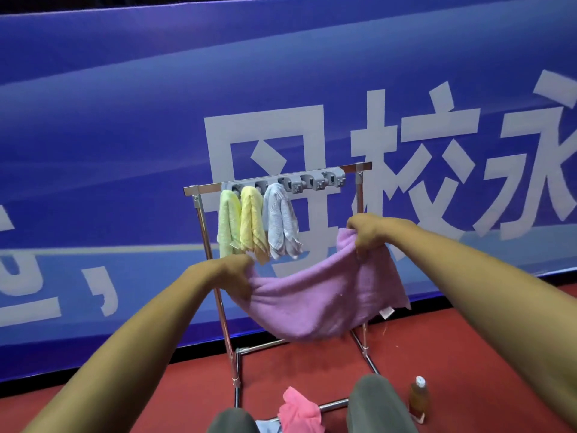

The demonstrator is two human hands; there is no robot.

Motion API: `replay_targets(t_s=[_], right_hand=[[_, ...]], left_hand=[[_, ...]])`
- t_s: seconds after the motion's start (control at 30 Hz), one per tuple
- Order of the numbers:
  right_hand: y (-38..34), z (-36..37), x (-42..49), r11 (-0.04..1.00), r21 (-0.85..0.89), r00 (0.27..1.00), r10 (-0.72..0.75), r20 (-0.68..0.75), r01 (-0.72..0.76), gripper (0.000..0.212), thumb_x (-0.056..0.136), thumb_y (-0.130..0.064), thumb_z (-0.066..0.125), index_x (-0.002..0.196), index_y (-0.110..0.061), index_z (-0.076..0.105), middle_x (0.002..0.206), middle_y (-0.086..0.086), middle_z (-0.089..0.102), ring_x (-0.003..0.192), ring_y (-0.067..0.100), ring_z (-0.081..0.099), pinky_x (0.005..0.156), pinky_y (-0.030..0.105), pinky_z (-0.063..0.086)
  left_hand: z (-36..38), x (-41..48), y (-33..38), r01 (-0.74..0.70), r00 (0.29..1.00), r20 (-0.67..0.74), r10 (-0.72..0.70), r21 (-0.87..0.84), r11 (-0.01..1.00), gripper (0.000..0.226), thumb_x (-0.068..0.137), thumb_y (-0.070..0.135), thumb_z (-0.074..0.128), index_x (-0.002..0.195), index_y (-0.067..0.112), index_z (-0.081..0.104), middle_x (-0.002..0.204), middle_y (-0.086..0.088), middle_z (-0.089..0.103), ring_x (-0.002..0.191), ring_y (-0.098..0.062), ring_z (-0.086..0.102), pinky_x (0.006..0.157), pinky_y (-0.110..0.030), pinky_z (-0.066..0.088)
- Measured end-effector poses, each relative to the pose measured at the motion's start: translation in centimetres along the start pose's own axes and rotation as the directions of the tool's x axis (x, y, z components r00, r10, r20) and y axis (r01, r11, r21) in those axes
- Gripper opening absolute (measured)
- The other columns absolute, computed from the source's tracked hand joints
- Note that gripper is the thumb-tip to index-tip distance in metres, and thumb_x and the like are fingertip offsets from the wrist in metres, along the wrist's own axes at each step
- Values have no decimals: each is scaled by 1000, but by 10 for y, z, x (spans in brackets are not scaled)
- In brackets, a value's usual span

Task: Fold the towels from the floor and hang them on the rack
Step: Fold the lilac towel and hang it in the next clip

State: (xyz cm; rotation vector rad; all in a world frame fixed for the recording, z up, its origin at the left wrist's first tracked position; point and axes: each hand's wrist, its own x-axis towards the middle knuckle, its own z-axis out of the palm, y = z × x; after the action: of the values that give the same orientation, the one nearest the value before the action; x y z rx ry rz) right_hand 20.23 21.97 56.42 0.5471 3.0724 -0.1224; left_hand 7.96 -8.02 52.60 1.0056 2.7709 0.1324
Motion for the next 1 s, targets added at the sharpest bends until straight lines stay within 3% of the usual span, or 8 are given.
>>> replay_targets(t_s=[0.13, 0.23, 0.3, 0.43, 0.6, 0.77, 0.93, 1.0], right_hand=[[10, -5, -1, 941, 336, 995, 57, -81, -26, 57, 79, -14, 80, 129, -14, 54, 123, 7, 57, 108, 28, 60, 88, 41, 57], [14, -3, -4, 315, 948, 975, 192, -109, 44, 56, 76, 0, 73, 128, -10, 53, 114, 11, 59, 99, 28, 64, 79, 39, 58], [11, 14, 1, -19, 999, 990, 137, 43, -40, 54, 73, 5, 67, 125, 4, 56, 110, 19, 65, 91, 31, 68, 79, 43, 60], [-11, 42, 7, 104, 916, 921, 9, 390, -388, 15, 86, 5, 51, 100, 3, 57, 85, 15, 61, 81, 29, 64, 93, 41, 56], [-7, 38, 4, -203, 903, 912, 89, 401, -378, 30, 98, -36, 57, 88, -8, 64, 81, 12, 71, 80, 28, 67, 87, 47, 56], [-28, 85, -20, -120, 856, 860, -164, 483, -503, 50, 102, -45, 50, 90, 2, 61, 83, 19, 70, 76, 29, 70, 72, 40, 60], [-21, 71, 7, -169, 943, 957, -3, 289, -285, 25, 66, -15, 75, 88, -15, 63, 89, 13, 66, 90, 28, 59, 105, 48, 47], [-30, 67, -11, -126, 958, 966, -25, 257, -258, 26, 88, -3, 56, 112, -12, 59, 95, 16, 60, 87, 28, 58, 90, 43, 58]], left_hand=[[-8, 8, -14, 131, 931, -319, -180, -168, 977, 52, 72, 23, 84, 116, 3, 65, 108, -9, 65, 96, -22, 62, 79, -31, 55], [-5, 7, -23, -170, 796, -470, -381, -778, 605, 67, 80, 7, 74, 143, 9, 50, 134, -14, 55, 112, -29, 60, 88, -44, 56], [6, 2, -14, -296, 874, -353, -333, -932, 209, 50, 83, -1, 56, 130, 15, 63, 115, -15, 63, 90, -25, 64, 69, -38, 57], [29, -3, 9, 9, 950, 12, -312, -1000, -11, 20, 101, 4, 47, 87, 3, 62, 61, -6, 68, 49, -16, 64, 41, -24, 52], [14, 13, -8, -78, 970, -16, -241, -965, -251, 28, 105, 32, 49, 117, 8, 57, 117, -19, 67, 103, -29, 65, 77, -44, 58], [62, -6, 0, 393, 916, 402, 15, -903, 170, 63, 86, 73, 54, 119, 19, 64, 103, -10, 73, 94, -25, 70, 84, -41, 57], [31, 9, -10, -56, 998, -55, -8, -989, -136, 67, 69, 25, 87, 128, 30, 57, 118, 0, 66, 97, -17, 67, 79, -38, 56], [25, 4, -11, -5, 1000, -6, 25, -999, -43, 59, 83, 24, 78, 137, 32, 56, 126, -1, 67, 108, -22, 68, 90, -44, 56]])
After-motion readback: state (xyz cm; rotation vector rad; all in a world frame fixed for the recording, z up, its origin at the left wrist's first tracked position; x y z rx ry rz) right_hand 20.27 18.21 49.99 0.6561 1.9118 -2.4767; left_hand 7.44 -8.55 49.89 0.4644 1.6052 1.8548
